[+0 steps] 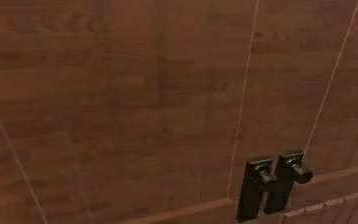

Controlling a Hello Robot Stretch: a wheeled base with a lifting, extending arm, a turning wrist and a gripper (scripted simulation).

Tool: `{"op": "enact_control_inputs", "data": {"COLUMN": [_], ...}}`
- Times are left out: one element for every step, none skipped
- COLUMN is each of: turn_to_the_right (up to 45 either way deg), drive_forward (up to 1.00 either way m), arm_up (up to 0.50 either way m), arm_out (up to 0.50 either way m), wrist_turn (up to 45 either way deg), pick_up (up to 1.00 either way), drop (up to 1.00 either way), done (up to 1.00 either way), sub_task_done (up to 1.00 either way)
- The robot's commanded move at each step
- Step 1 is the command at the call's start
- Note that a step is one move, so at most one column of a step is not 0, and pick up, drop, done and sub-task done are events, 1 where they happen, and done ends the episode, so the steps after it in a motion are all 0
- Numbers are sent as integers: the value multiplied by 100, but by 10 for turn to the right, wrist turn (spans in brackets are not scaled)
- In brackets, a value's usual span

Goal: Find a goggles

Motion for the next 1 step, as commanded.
{"op": "enact_control_inputs", "data": {"turn_to_the_right": [-450], "drive_forward": [0], "arm_up": [0], "arm_out": [0], "wrist_turn": [0], "pick_up": [0], "drop": [0], "done": [0], "sub_task_done": [0]}}
